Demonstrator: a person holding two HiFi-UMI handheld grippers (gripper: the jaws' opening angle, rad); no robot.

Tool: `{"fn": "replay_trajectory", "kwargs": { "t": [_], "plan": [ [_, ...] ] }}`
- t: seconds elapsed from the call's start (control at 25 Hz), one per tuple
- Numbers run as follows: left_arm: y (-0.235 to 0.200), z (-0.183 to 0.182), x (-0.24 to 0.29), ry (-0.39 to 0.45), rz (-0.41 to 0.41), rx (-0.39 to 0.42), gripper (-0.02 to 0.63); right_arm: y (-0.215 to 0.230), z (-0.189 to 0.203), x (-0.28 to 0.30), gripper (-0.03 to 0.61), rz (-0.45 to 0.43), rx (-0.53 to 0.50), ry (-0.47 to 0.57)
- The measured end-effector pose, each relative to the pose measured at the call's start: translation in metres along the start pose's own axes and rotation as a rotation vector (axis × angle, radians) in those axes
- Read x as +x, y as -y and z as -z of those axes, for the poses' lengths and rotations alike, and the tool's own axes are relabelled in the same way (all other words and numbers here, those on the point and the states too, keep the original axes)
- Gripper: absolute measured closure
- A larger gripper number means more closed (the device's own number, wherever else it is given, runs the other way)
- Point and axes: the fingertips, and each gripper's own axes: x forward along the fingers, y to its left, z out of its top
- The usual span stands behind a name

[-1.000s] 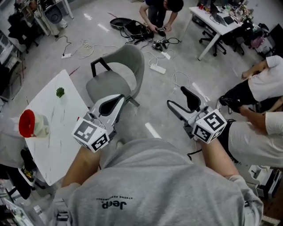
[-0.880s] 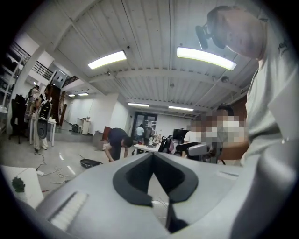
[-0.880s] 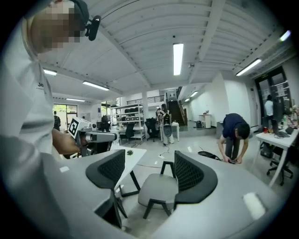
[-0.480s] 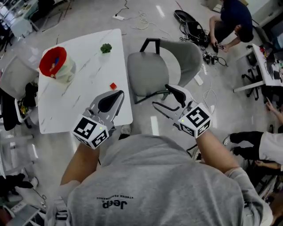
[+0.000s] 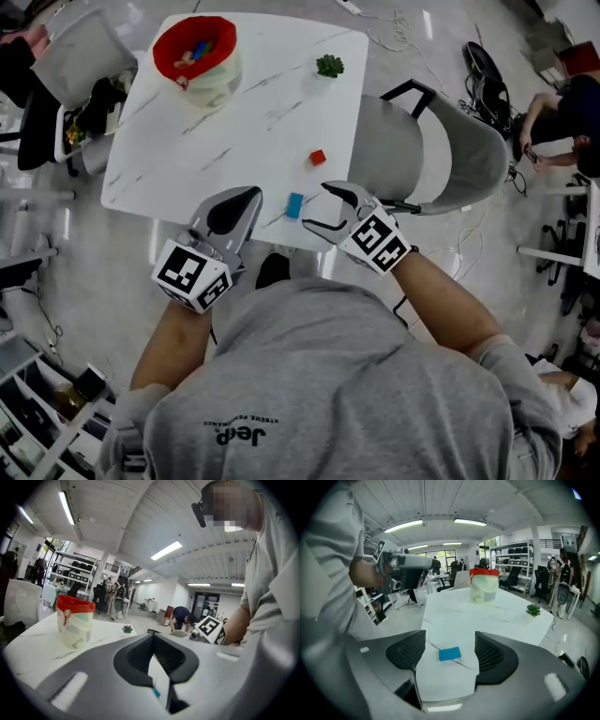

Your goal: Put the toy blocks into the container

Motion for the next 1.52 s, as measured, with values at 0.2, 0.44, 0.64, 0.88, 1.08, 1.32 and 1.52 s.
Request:
{"fn": "replay_trajectory", "kwargs": {
  "t": [0.2,0.44,0.64,0.88,1.08,1.32,1.52],
  "plan": [
    [-0.03,0.019,-0.019,-0.02,-0.049,-0.041,0.563,-0.008,0.045,0.062,0.25,-0.078,-0.061,-0.179],
    [-0.057,0.036,-0.03,-0.042,-0.075,-0.082,0.563,-0.009,0.085,0.104,0.25,-0.124,-0.125,-0.33],
    [-0.074,0.038,-0.032,-0.038,-0.08,-0.096,0.563,-0.012,0.097,0.114,0.285,-0.182,-0.202,-0.414],
    [-0.099,0.021,-0.036,-0.009,-0.087,-0.106,0.563,0.01,0.028,0.111,0.287,-0.156,-0.09,-0.282],
    [-0.13,-0.014,-0.033,0.038,-0.102,-0.076,0.563,0.053,-0.08,0.118,0.287,-0.104,-0.087,-0.133],
    [-0.176,-0.052,-0.028,0.069,-0.13,-0.047,0.563,0.106,-0.2,0.139,0.287,-0.051,-0.091,-0.011],
    [-0.217,-0.082,-0.023,0.085,-0.167,-0.019,0.563,0.151,-0.277,0.167,0.287,0.003,-0.099,0.029]
  ]
}}
